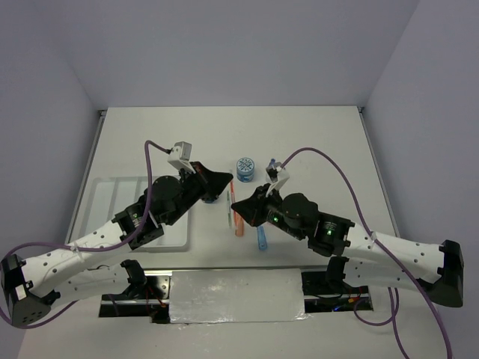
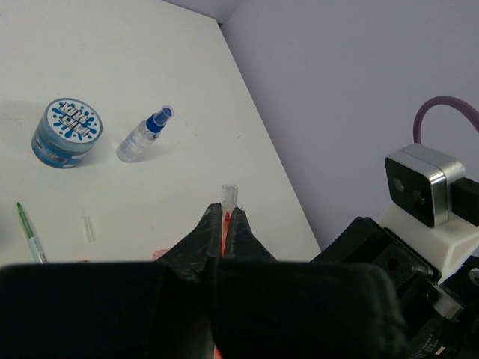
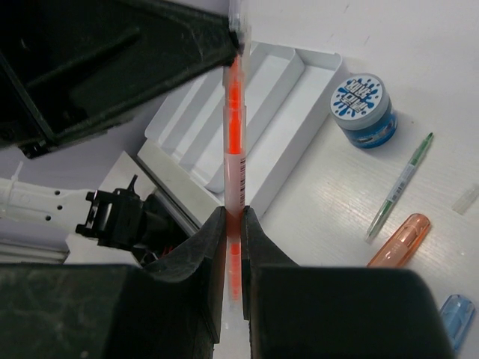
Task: Sort the stationery into containers
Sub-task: Close the pen cap on the pen.
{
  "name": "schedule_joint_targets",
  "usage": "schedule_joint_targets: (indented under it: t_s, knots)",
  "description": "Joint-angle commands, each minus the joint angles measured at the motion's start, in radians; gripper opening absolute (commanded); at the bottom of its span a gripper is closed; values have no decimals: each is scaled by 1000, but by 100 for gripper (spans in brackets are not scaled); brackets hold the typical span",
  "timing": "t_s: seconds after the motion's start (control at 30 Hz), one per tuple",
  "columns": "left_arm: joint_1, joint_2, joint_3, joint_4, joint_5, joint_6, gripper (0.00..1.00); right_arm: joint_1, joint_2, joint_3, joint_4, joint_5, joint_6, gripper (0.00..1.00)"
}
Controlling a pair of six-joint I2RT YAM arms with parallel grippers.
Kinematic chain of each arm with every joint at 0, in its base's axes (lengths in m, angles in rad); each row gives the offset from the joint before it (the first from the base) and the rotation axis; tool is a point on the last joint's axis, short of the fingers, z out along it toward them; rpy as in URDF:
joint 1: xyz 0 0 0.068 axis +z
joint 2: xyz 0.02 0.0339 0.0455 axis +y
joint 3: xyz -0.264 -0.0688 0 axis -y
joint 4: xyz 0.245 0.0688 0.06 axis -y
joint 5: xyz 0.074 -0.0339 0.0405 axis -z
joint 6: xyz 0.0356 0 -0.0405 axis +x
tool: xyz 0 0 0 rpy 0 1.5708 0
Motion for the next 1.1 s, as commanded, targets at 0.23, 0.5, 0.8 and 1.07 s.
schedule_joint_targets:
  t_s: [0.23,0.5,0.8,1.07]
  knots:
    - [-4,-22,-38,67,43,35,0,-8,6,112,9,104,52,0]
    - [-6,-33,-89,141,121,67,0,-96,12,198,15,72,-15,0]
    - [-9,-45,-14,66,165,158,5,-106,9,157,153,-293,-253,0]
    - [-7,-83,61,9,129,213,36,-77,-5,115,102,-269,-256,0]
